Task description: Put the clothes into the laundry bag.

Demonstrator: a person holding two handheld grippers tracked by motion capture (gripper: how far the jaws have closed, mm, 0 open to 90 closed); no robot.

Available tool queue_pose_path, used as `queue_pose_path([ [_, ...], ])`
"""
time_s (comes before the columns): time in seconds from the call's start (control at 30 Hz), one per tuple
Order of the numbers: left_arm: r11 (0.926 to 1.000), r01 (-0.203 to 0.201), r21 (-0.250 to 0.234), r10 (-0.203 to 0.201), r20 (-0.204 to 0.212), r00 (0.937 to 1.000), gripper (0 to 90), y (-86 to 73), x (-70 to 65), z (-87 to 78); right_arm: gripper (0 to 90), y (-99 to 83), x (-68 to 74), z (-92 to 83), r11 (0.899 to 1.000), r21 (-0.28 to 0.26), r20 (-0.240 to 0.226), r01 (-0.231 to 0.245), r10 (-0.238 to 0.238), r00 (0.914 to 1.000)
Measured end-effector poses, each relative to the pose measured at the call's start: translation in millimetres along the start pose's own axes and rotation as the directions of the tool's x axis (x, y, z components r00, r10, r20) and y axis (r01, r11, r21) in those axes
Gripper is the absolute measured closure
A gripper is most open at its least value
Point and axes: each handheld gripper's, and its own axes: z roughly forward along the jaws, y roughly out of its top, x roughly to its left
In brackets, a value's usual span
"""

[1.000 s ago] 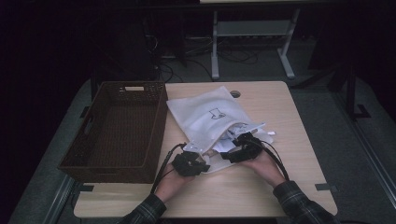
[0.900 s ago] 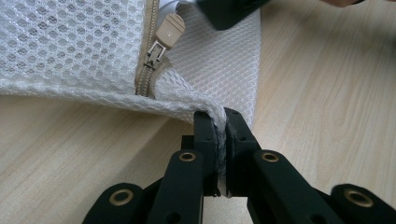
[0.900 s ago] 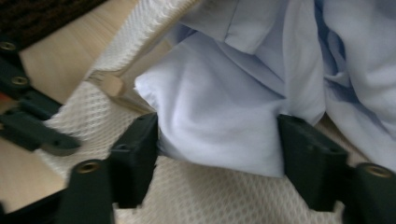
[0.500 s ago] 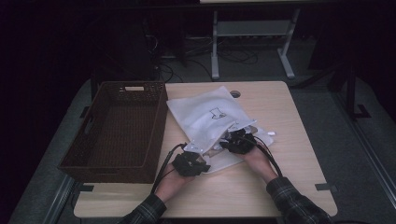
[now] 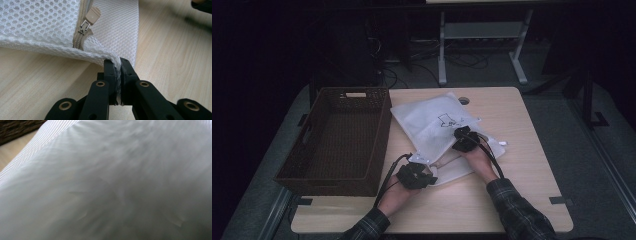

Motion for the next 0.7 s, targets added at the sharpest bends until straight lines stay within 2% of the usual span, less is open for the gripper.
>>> queue_pose_path([
  [0.2, 1.0000, -0.003, 0.002, 0.003, -0.003, 1.0000, 85.7, -0.1, 0.6, 0.0, 83.0, 5.4, -7.0, 13.6, 1.000, -0.025, 0.045, -0.015, 0.016, 0.9989],
  [0.3, 1.0000, 0.002, 0.000, -0.002, -0.002, 1.0000, 85.6, -0.3, 1.0, -0.1, 82.8, 5.7, -9.9, 17.4, 0.999, -0.030, 0.050, -0.025, 0.027, 0.9984],
  [0.43, 1.0000, 0.006, -0.003, -0.006, 0.001, 1.0000, 85.6, -0.4, 1.6, 0.1, 81.2, 5.4, -9.8, 13.0, 0.999, -0.032, 0.043, -0.019, 0.020, 0.9989],
  [0.53, 1.0000, 0.003, -0.005, -0.003, 0.000, 1.0000, 85.4, -0.6, 1.3, 0.1, 76.4, 4.0, -10.6, 8.6, 0.999, -0.033, 0.022, -0.024, 0.025, 0.9994],
  [0.7, 0.9999, 0.011, -0.010, -0.011, 0.002, 0.9999, 85.1, -0.7, 1.6, 0.2, 61.8, 2.3, -9.8, 0.8, 0.999, -0.030, 0.004, -0.034, 0.034, 0.9994],
])
